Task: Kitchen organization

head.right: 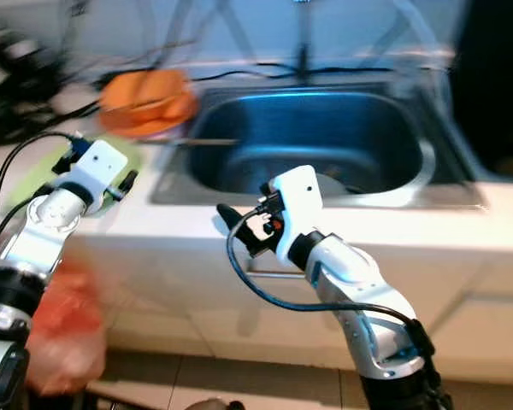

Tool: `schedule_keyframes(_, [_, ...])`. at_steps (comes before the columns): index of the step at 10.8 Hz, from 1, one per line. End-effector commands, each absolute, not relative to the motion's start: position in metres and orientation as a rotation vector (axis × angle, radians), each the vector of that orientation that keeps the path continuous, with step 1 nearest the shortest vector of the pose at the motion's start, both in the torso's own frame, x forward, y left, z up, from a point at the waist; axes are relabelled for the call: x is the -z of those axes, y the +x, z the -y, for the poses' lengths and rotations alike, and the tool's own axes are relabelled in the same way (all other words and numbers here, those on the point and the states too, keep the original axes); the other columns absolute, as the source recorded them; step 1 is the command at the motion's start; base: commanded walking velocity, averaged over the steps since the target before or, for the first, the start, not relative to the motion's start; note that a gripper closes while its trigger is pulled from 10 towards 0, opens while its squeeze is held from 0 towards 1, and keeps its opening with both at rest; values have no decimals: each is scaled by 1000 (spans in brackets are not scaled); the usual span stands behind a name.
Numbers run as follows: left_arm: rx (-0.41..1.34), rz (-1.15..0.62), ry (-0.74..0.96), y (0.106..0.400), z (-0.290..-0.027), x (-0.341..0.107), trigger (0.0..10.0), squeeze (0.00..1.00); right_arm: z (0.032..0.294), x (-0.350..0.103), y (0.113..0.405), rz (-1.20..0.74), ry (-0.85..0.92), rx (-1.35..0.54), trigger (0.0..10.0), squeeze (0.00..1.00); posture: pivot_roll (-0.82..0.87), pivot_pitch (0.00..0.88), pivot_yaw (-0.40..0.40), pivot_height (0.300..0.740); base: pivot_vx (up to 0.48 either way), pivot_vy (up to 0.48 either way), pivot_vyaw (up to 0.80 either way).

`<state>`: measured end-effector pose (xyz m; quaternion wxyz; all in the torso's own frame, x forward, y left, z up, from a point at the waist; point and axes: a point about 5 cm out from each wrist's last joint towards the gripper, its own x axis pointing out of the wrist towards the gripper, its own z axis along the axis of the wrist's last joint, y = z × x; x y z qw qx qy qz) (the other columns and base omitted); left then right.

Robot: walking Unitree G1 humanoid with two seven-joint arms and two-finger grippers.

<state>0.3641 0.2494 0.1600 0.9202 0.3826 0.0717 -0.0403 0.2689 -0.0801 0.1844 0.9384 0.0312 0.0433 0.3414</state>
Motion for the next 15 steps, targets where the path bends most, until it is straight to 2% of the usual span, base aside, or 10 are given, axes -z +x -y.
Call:
schedule_keyframes(1, [89,-149,798,364,-251,-164,10000,0,80,-183,269,-93,66,-694,10000,0,21,0,136,740,0,0,0])
schedule_keyframes(9, [248,-232,856,372,-244,-160,10000,0,81,-186,266,-88,85,-656,10000,0,2,0,167,740,0,0,0])
schedule_keyframes(12, [221,-265,817,374,-250,-154,10000,0,79,-186,255,-102,108,-700,10000,0,-14,0,163,740,0,0,0])
schedule_keyframes(15, [207,-282,862,374,-252,-149,10000,0,79,-189,249,-105,108,-707,10000,0,-39,0,157,740,0,0,0])
